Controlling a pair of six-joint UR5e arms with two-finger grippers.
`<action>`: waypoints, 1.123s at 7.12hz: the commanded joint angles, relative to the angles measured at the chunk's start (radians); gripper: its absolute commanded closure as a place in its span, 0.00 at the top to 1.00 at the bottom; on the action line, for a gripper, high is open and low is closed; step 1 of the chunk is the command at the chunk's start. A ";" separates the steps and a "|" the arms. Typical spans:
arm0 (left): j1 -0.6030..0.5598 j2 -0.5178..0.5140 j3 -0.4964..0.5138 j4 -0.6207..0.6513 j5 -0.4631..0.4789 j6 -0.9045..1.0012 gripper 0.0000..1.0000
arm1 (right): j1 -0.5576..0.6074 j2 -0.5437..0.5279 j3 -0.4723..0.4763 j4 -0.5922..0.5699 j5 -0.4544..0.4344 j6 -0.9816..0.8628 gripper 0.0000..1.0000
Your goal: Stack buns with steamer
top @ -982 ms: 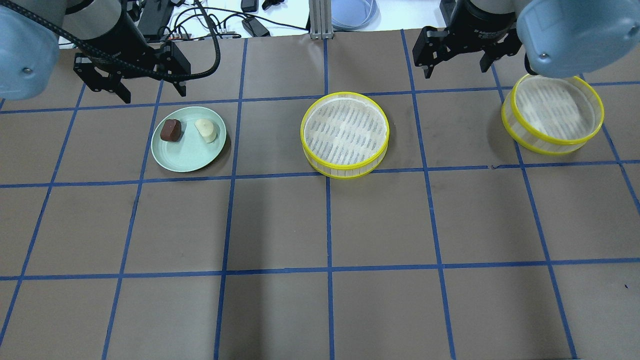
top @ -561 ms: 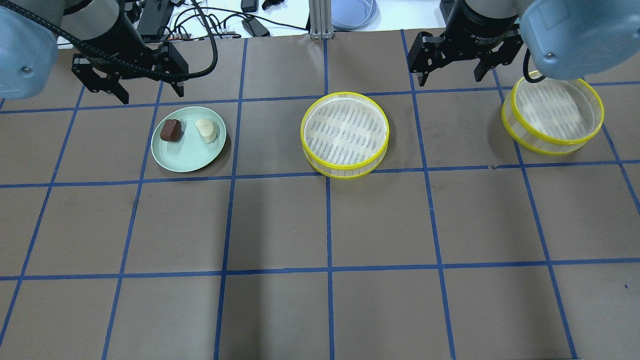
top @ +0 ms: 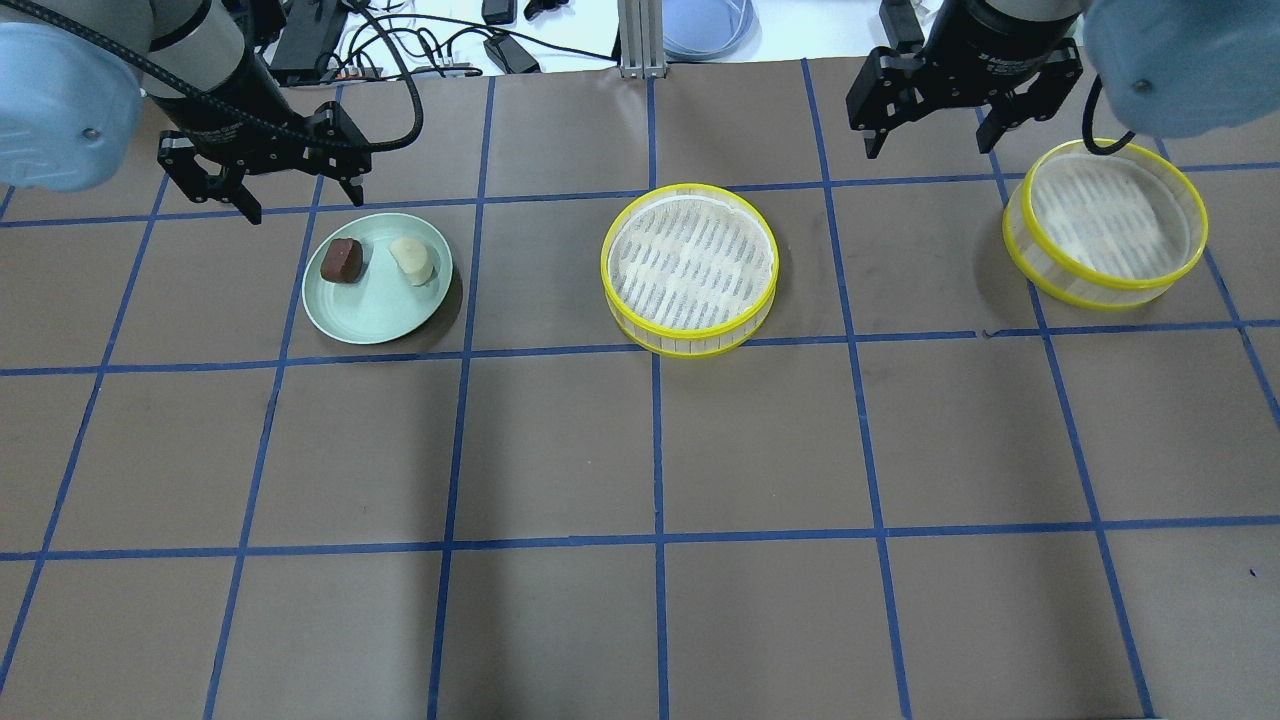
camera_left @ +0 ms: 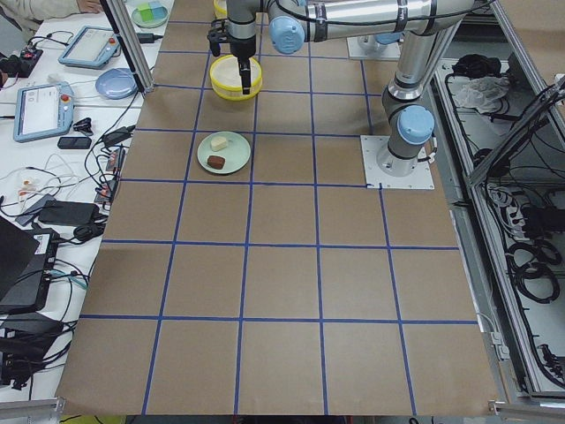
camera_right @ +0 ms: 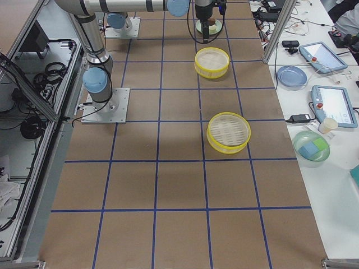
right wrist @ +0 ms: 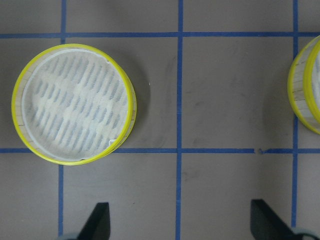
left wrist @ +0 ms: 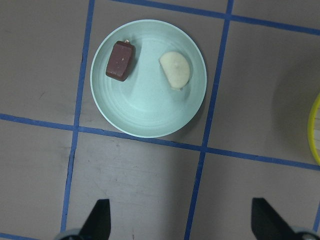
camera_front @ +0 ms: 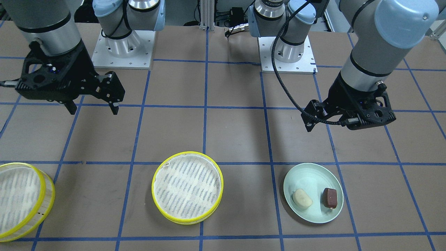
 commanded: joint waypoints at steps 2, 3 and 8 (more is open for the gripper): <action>0.004 -0.118 -0.006 0.165 0.000 0.000 1.00 | -0.237 0.159 -0.058 -0.059 -0.009 -0.236 1.00; 0.004 -0.187 -0.010 0.261 -0.002 -0.004 1.00 | -0.347 0.211 -0.066 -0.082 0.002 -0.305 1.00; 0.006 -0.442 -0.010 0.492 -0.022 -0.007 0.99 | -0.552 0.481 -0.098 -0.336 0.007 -0.513 0.98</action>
